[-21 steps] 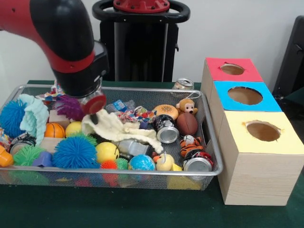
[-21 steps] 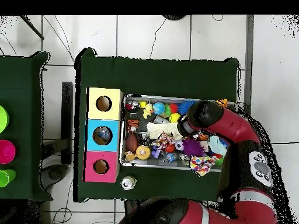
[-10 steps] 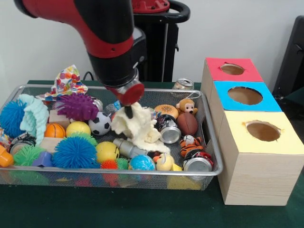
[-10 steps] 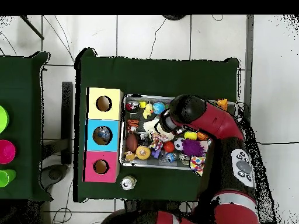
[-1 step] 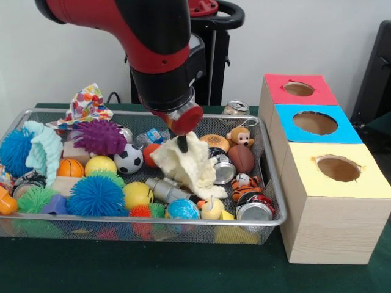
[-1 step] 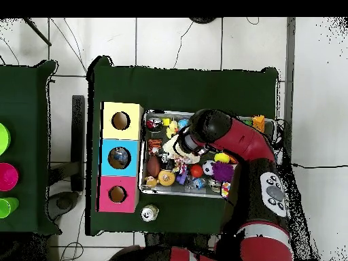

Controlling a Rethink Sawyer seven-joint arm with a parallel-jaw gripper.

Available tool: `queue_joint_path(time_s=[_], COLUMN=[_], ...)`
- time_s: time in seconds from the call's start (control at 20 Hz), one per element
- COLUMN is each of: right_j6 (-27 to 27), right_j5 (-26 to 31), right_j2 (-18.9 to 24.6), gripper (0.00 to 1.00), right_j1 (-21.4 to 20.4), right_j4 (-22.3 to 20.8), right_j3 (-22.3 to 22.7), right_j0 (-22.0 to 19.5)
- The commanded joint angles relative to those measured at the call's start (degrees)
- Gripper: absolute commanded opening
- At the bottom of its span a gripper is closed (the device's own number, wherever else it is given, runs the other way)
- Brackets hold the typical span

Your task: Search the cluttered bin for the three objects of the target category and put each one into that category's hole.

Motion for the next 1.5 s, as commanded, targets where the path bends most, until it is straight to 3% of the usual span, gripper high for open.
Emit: queue_joint_path(time_s=[0.05,0.3,0.7,1.05,1.5], right_j6=[5.71,5.25,-1.88,-7.72,-3.9], right_j5=[-5.45,-2.5,-0.79,0.29,-2.44], right_j2=[4.81,3.74,3.17,2.83,6.09], gripper=[1.0,1.0,1.0,1.0,1.0], right_j1=[1.27,2.21,2.15,-1.08,-2.04], right_j4=[1.82,0.49,-3.04,-7.64,-7.53], right_j3=[5.34,2.94,2.24,5.99,11.76], right_j0=[-0.17,-0.16,-4.39,-8.12,-8.92])
